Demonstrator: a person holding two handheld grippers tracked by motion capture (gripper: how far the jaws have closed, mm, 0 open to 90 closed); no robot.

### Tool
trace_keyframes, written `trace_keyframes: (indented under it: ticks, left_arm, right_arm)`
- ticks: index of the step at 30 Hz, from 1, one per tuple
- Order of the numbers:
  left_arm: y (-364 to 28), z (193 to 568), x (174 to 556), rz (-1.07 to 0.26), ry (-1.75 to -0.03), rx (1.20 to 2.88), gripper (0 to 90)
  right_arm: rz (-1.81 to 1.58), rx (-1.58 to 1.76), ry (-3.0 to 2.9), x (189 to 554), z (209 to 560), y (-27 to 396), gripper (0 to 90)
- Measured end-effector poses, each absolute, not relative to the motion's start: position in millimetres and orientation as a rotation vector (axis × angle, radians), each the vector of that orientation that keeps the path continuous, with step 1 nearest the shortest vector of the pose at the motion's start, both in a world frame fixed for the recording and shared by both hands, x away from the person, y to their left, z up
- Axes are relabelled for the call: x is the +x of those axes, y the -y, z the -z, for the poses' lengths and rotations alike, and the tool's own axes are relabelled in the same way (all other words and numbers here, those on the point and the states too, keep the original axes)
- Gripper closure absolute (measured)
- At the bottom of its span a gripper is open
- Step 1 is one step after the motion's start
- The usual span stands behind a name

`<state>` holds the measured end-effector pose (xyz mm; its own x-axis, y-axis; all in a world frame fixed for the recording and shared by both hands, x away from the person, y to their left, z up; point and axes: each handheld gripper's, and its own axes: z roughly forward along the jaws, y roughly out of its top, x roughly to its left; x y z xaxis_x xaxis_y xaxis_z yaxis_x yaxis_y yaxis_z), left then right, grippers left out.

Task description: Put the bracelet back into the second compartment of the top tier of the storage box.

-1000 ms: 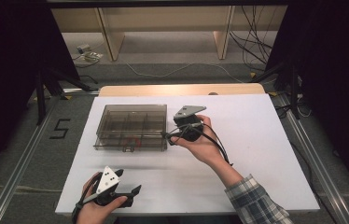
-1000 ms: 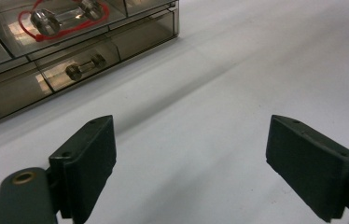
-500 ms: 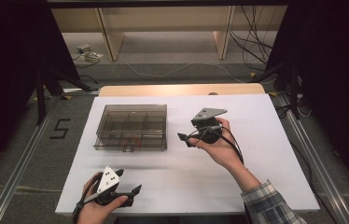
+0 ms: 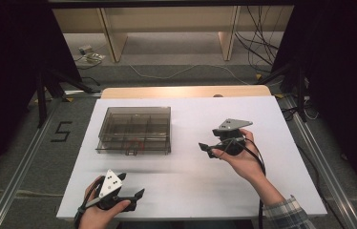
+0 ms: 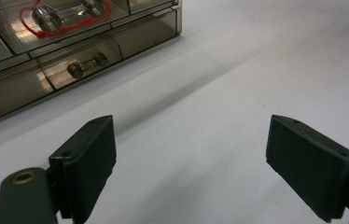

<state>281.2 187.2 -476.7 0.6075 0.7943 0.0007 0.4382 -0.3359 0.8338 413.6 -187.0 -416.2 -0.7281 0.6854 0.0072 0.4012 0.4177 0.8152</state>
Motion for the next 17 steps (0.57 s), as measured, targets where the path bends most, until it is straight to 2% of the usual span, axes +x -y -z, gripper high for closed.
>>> trace_keyframes:
  ticks: [9, 17]
  left_arm:
    - [-186.1, 477.1, 281.3, -0.521, -0.972, 1.977, 15.9]
    - [-178.4, 474.9, 279.2, -0.495, -0.954, 1.959, 15.9]
  right_arm:
    - [-1.198, 1.006, -2.341, 391.9, 440.4, 222.8, 25.0]
    - [-1.208, 1.027, -2.324, 377.2, 446.0, 239.5, 24.8]
